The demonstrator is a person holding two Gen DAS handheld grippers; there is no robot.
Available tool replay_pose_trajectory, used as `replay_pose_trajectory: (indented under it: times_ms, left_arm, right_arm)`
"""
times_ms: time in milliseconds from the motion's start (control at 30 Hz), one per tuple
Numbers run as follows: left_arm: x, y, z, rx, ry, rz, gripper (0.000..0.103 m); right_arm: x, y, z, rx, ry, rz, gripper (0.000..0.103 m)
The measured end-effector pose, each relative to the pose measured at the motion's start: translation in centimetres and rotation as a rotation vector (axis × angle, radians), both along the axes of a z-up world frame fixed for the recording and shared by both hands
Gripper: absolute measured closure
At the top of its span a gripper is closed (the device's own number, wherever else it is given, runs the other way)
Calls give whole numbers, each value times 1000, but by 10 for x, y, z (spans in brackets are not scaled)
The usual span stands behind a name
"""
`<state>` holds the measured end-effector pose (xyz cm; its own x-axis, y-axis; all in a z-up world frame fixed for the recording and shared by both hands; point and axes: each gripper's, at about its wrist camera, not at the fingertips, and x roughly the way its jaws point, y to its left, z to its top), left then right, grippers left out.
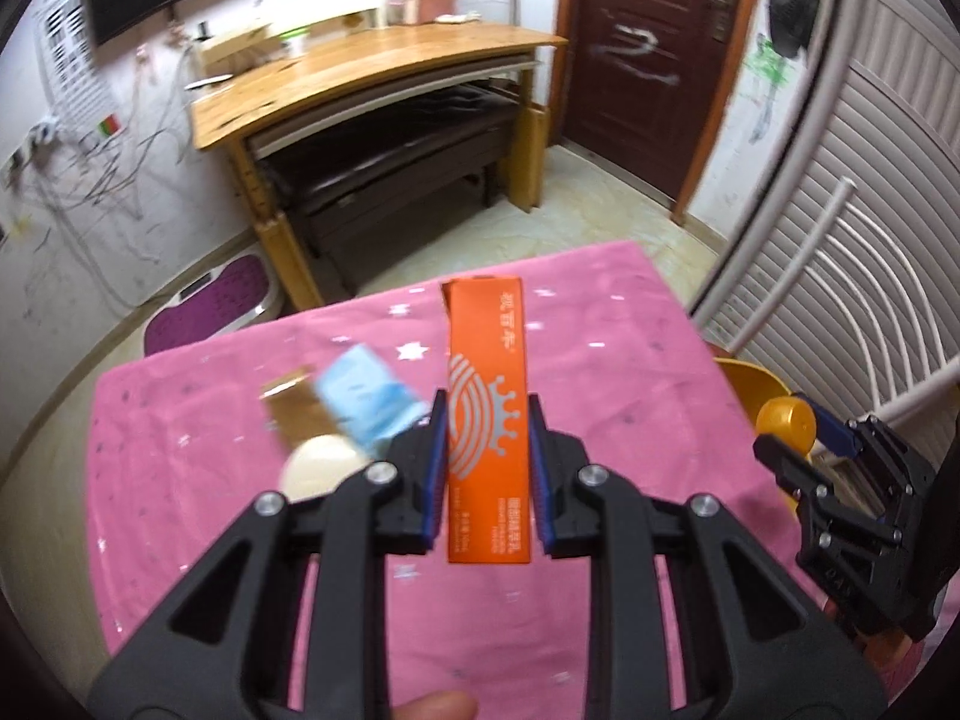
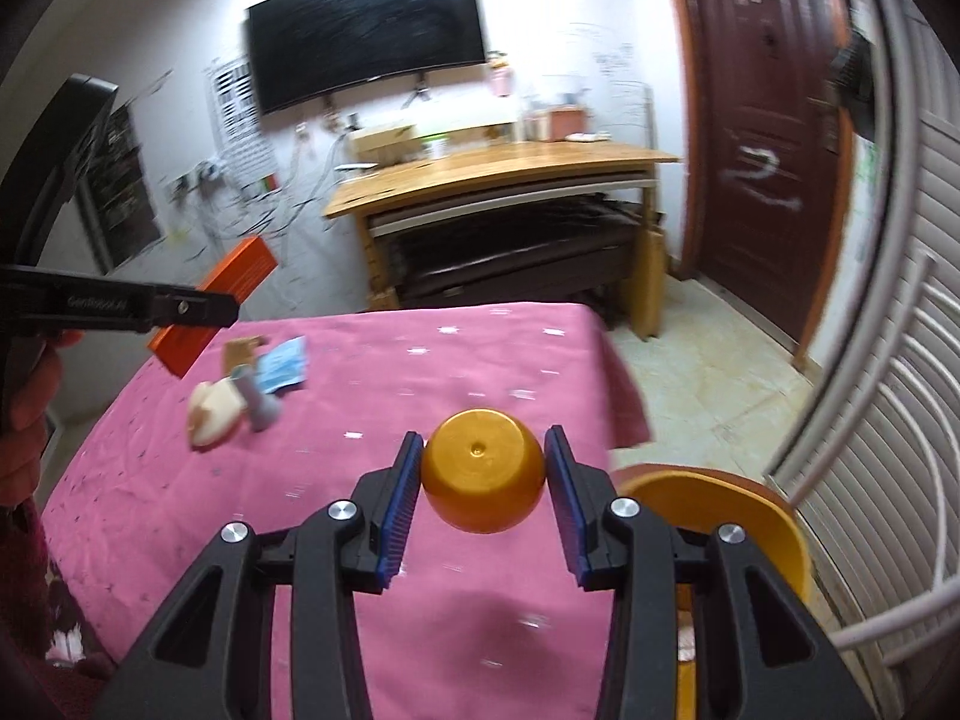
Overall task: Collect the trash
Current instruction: 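Carry the orange cap and toothpaste box to the bin and open both grippers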
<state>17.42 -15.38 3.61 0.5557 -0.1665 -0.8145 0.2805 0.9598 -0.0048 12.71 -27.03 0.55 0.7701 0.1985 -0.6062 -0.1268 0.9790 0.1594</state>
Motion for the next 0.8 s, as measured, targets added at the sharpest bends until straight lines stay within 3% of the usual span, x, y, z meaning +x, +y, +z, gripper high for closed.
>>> replay_pose_trajectory:
  times_ms: [300,800]
  left_arm:
    - [0,-75,-20,38,34,-104,81]
    - [-14,-186,-51,81,79,-270,81]
  right_arm:
    - [-13,-80,-16,66,-7,-167,68]
    - [-7,-138,-65,88,90,-312,67]
